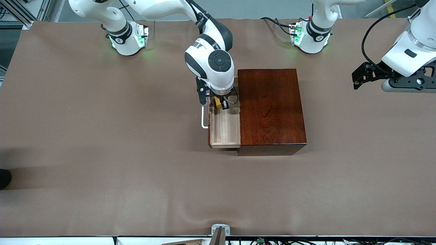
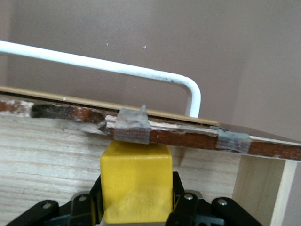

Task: Open drawer, take yellow block, close drawer
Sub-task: 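Lift the yellow cube out with the right gripper while the left gripper reaches the box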

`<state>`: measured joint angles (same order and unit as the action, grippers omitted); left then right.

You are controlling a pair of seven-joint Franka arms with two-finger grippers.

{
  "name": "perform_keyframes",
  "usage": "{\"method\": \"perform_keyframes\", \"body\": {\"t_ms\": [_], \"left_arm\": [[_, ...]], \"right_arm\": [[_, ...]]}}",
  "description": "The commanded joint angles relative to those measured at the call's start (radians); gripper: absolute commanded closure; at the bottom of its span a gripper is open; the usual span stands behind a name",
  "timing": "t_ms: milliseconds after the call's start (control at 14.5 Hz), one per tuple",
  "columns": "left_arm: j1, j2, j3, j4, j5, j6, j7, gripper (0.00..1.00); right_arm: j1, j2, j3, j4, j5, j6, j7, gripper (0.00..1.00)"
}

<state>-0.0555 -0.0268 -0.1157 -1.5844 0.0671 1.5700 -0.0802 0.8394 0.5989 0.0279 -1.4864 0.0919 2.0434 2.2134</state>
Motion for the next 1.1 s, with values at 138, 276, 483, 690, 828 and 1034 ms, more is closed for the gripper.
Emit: {"method": "perform_keyframes", "body": {"t_ms": [138, 276, 483, 690, 828, 1034], "left_arm": [[0.016, -0.025, -0.012, -0.011, -0.023, -0.015, 0.005, 0.0], [0.016, -0.025, -0.01, -0.011, -0.024, -0.016, 0.005, 0.0], [0.016, -0.025, -0.007, -0.011, -0.024, -0.016, 0.004, 0.0], [0.016, -0.025, -0.009, -0.011, -0.024, -0.018, 0.004, 0.0], [0.016, -0.025, -0.009, -0.011, -0.024, -0.018, 0.004, 0.0], [0.016, -0.022, -0.004, -0.011, -0.024, -0.022, 0.002, 0.0]], "right_arm": [[-0.002, -0.008, -0.008, 0.038, -0.014, -0.008, 0.015, 0.91], [-0.014, -0.013, -0.009, 0.063, -0.009, -0.025, 0.017, 0.91], [-0.042, -0.013, -0.008, 0.119, -0.004, -0.092, 0.015, 0.91], [-0.074, -0.011, -0.006, 0.185, -0.003, -0.146, 0.014, 0.95], [-0.104, -0.013, 0.0, 0.233, -0.003, -0.19, 0.005, 0.95], [-0.129, -0.02, 0.0, 0.264, -0.001, -0.23, -0.041, 0.95]]}}
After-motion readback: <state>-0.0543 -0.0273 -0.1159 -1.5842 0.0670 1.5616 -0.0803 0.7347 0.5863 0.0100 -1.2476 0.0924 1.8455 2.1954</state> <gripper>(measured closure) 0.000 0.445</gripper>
